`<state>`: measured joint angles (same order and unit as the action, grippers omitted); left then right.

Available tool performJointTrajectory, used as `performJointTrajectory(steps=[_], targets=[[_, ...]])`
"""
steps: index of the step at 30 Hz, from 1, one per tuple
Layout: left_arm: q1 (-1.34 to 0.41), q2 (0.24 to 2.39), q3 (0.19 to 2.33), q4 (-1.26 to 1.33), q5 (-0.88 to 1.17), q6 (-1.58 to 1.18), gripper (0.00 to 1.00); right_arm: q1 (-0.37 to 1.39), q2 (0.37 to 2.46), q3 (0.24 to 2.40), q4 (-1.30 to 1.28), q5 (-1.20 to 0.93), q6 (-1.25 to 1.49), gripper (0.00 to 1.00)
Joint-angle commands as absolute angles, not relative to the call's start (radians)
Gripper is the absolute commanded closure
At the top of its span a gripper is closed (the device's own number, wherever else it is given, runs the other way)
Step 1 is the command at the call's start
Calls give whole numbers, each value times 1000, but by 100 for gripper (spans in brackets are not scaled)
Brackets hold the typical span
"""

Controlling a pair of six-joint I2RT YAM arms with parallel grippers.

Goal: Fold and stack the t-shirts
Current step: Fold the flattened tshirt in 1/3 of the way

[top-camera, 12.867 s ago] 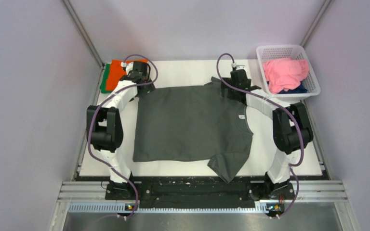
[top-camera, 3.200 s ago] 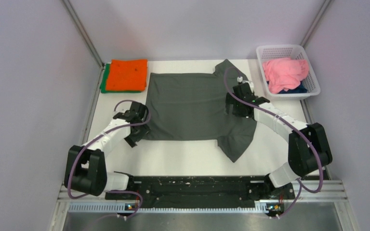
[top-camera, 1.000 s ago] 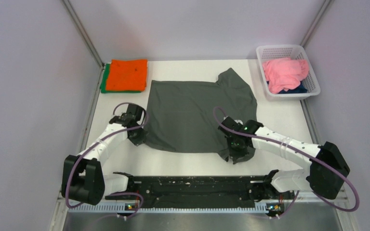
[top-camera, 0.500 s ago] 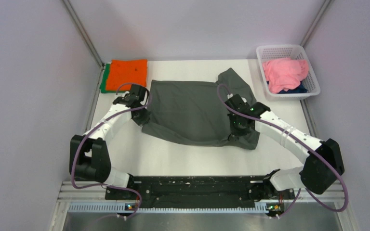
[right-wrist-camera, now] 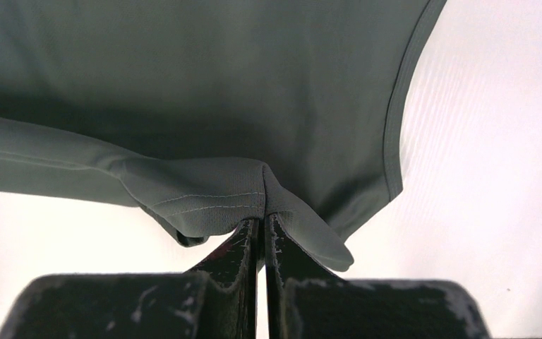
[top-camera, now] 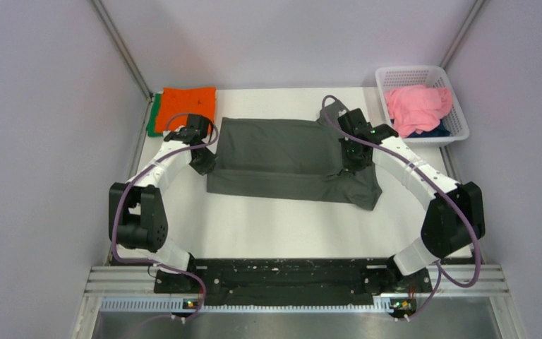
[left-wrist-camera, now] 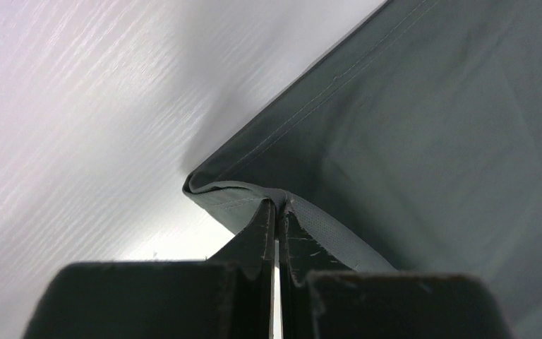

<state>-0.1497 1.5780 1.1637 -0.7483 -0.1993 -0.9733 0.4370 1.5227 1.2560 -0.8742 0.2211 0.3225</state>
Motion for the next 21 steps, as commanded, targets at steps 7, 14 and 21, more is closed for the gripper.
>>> performJointTrajectory(steps=[7, 14, 21], targets=[[-140, 1715, 1299, -635, -195, -927, 100, 359, 1746, 1460, -823, 228, 18, 100], [-140, 1826, 1380, -648, -215, -914, 100, 333, 1983, 1599, -743, 245, -593, 100], [-140, 1868, 1396, -642, -210, -929, 100, 334, 2111, 1696, -679, 220, -745, 85]])
